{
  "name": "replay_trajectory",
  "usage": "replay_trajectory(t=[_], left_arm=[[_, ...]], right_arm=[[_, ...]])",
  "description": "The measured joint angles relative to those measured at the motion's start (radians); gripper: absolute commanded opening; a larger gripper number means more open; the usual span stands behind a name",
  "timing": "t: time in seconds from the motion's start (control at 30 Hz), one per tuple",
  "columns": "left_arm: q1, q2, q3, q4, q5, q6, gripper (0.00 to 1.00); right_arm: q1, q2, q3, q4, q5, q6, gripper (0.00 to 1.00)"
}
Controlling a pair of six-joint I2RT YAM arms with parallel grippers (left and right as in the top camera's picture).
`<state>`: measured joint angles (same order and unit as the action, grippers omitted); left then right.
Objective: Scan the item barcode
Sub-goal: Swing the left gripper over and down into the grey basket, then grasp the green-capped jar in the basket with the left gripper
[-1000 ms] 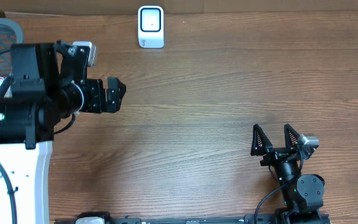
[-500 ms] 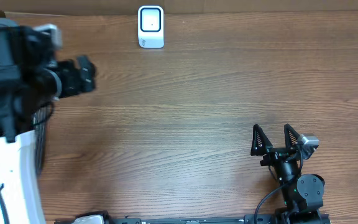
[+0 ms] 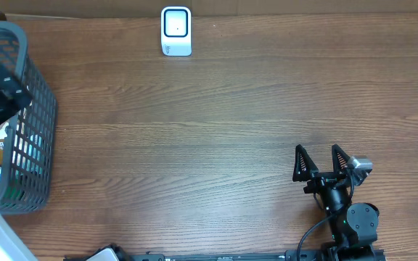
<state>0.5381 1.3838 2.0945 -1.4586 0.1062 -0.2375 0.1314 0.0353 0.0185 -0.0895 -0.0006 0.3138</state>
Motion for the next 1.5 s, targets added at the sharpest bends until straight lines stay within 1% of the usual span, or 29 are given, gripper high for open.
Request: replay_trajectory(t=[0.17, 0.23, 0.47, 0.7, 0.87, 0.97, 1.1, 1.27, 1.5], left_arm=[[0.162, 0.000, 0.000, -0.008, -0.010, -0.048, 1.00], [0.195, 0.000, 0.000, -0.009, -0.009, -0.057, 1.00], [0.278, 0.052, 0.002, -0.043, -0.021, -0.085, 1.00], [0.349, 0.209, 0.003, -0.121, -0.027, -0.086, 0.99], [0.375, 0.288, 0.000, -0.151, -0.039, -0.082, 0.98], [0.393, 0.302, -0.044, -0.132, -0.049, -0.076, 0.98], [0.412, 0.301, -0.162, -0.063, -0.058, -0.066, 0.98], [0.414, 0.304, -0.309, 0.024, -0.059, -0.031, 0.98], [0.414, 0.304, -0.451, 0.115, -0.058, 0.010, 0.98]], right_arm=[[0.000, 0.000, 0.000, 0.000, 0.000, 0.000, 1.00], [0.000, 0.000, 0.000, 0.000, 0.000, 0.000, 1.00], [0.000, 0.000, 0.000, -0.001, 0.000, 0.000, 1.00], [0.000, 0.000, 0.000, 0.000, 0.000, 0.000, 1.00], [0.000, 0.000, 0.000, 0.000, 0.000, 0.000, 1.00], [0.000, 0.000, 0.000, 0.000, 0.000, 0.000, 1.00], [0.000, 0.000, 0.000, 0.000, 0.000, 0.000, 1.00], [0.000, 0.000, 0.000, 0.000, 0.000, 0.000, 1.00], [0.000, 0.000, 0.000, 0.000, 0.000, 0.000, 1.00]])
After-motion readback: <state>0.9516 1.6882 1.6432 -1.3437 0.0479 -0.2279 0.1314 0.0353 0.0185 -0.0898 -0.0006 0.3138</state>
